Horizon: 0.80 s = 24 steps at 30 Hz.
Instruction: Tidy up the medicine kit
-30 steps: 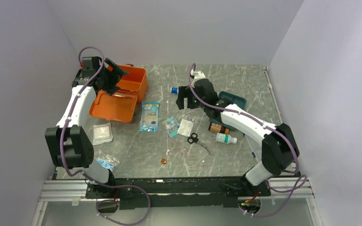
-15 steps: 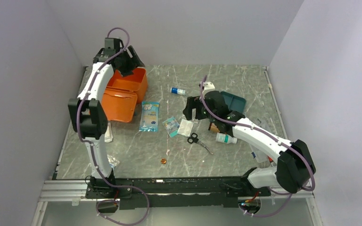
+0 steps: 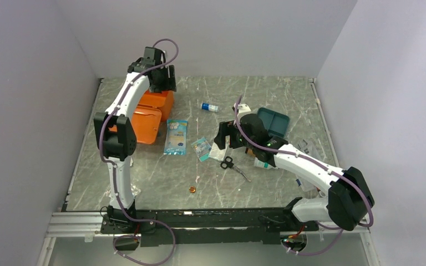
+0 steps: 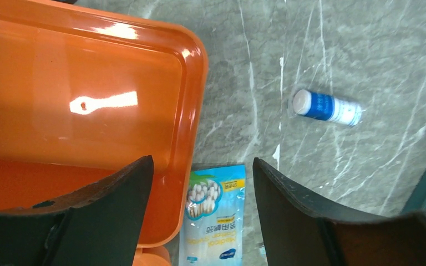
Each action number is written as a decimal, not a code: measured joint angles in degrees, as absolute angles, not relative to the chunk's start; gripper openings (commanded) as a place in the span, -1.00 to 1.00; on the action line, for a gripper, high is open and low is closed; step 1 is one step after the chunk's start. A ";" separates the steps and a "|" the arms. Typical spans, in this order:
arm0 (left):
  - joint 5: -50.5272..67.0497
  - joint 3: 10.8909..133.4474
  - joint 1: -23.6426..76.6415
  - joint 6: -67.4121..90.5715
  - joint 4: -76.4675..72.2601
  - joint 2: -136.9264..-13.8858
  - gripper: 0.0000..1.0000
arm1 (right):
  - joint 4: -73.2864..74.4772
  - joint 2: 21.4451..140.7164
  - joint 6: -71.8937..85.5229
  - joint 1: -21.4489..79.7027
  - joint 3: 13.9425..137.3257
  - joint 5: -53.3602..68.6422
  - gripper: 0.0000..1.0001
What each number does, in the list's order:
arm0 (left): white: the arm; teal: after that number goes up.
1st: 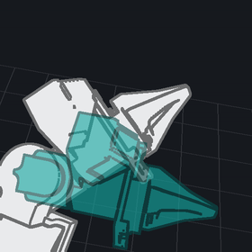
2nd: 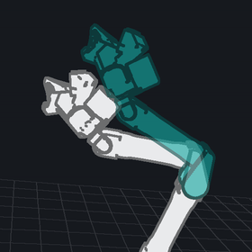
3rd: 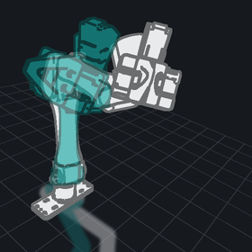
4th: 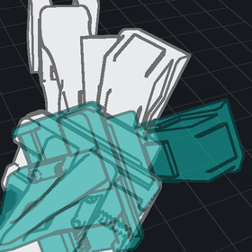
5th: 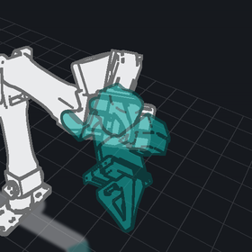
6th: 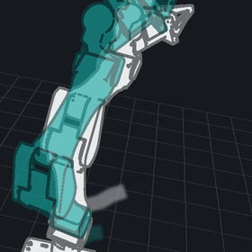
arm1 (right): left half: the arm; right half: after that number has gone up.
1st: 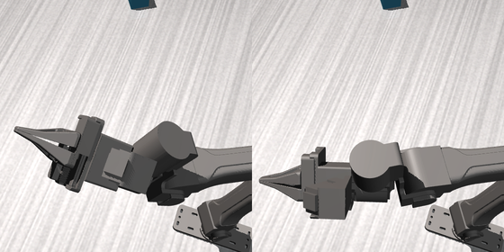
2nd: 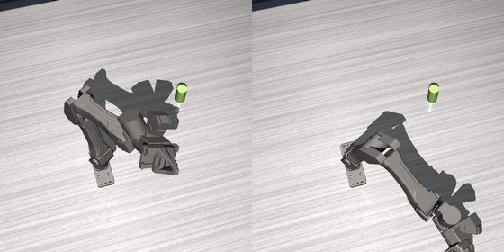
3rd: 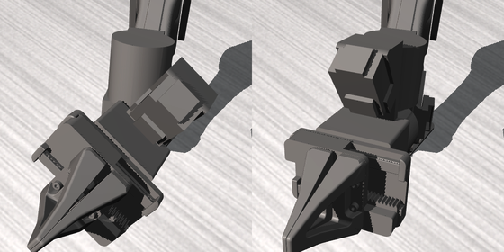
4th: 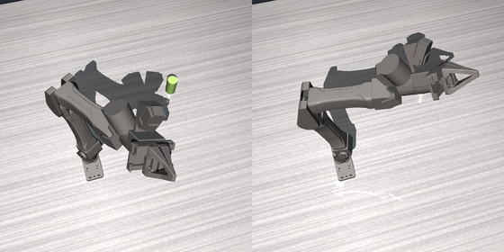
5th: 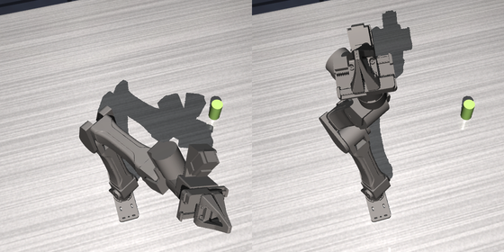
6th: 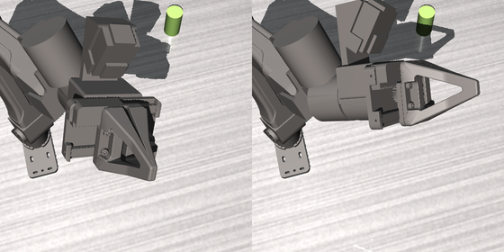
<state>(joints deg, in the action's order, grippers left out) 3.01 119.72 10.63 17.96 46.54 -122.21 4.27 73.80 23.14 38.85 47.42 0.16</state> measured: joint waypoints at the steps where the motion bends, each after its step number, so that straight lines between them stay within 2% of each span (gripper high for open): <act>1: 2.66 119.77 10.96 17.04 46.78 -122.45 0.38 | 4.27 73.80 23.16 38.87 47.37 0.32 0.70; 4: 1.83 120.01 11.68 14.59 47.57 -123.63 0.34 | 4.27 73.80 23.16 39.07 47.35 0.49 0.69; 8: 1.61 120.01 11.94 12.56 48.49 -125.69 0.16 | 4.34 73.67 23.16 39.31 47.13 0.49 0.69; 13: 1.56 120.03 11.86 10.96 49.08 -127.07 0.03 | 4.40 72.14 23.27 39.62 46.17 0.49 0.69; 15: 1.41 120.03 11.84 10.55 49.23 -127.35 -0.10 | 4.45 71.42 23.57 39.72 45.78 0.47 0.69; 19: 1.37 120.03 11.84 9.61 49.39 -127.48 -0.49 | 4.54 70.65 23.79 39.83 45.17 0.47 0.69; 24: 1.23 120.03 11.84 8.40 49.43 -127.48 -0.82 | 4.71 70.08 24.01 39.86 44.93 0.47 0.68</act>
<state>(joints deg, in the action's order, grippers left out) 1.23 120.03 11.84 8.40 49.43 -127.48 4.71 70.08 24.01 39.86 44.93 0.47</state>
